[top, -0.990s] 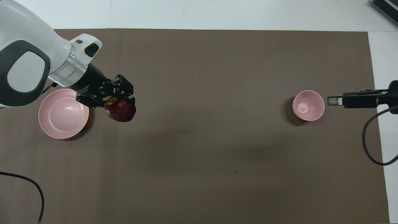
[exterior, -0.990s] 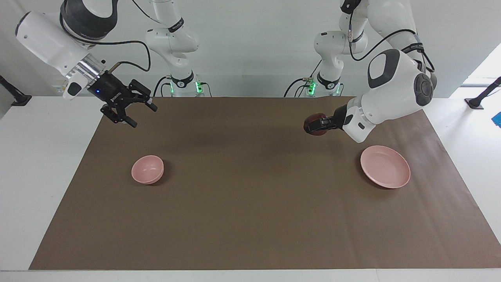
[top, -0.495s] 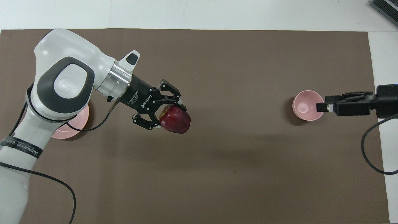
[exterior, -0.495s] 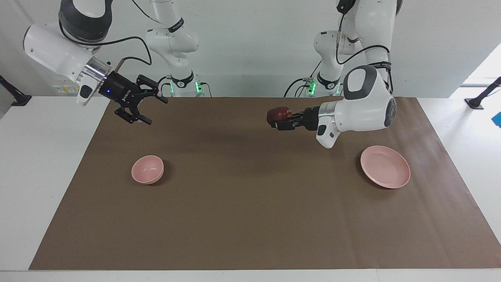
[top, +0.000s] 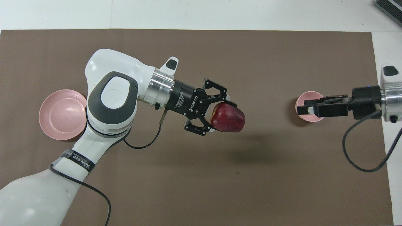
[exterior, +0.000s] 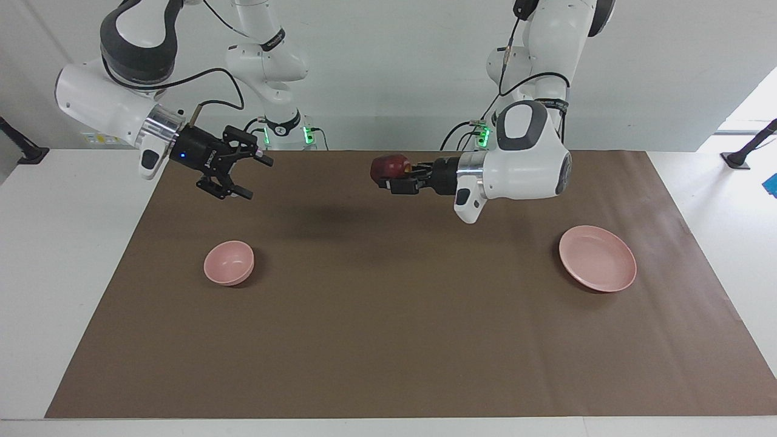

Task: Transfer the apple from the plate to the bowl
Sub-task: 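Lift the apple with the left gripper while the right gripper advances, then carry the apple with the left gripper into the right gripper, then close the right gripper on the apple and open the left gripper, then lower the apple toward the bowl while the left gripper withdraws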

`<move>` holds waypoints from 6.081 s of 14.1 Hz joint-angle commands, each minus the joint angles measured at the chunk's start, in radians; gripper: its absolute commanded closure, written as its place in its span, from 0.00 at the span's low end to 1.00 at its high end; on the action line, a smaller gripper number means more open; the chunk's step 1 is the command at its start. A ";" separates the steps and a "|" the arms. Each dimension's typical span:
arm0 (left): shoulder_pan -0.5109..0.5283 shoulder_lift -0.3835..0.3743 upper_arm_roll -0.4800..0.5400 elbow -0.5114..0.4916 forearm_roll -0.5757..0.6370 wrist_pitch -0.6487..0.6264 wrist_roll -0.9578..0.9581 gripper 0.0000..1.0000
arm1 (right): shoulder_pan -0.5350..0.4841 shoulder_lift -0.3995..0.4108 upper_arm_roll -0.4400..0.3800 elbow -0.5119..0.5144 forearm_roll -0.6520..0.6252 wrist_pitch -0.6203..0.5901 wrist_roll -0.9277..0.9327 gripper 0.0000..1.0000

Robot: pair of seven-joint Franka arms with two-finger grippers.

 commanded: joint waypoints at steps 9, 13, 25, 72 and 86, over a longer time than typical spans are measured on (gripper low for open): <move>-0.008 0.255 -0.183 0.090 -0.390 0.103 -0.018 1.00 | 0.010 -0.013 0.003 -0.018 0.180 -0.027 0.189 0.00; -0.011 0.269 -0.226 0.118 -0.400 0.131 -0.016 1.00 | 0.015 -0.011 0.006 -0.047 0.160 0.005 0.198 0.00; -0.045 0.320 -0.286 0.201 -0.398 0.238 -0.010 1.00 | 0.036 -0.008 0.008 -0.046 0.142 -0.012 0.254 0.11; 0.173 -0.024 -0.249 0.179 1.191 -0.053 0.010 0.00 | 0.137 0.275 0.026 0.097 -1.228 0.436 0.017 1.00; 0.455 -0.113 -0.211 0.176 1.196 -0.130 0.449 0.00 | 0.116 0.331 0.026 0.051 -1.205 0.522 0.042 1.00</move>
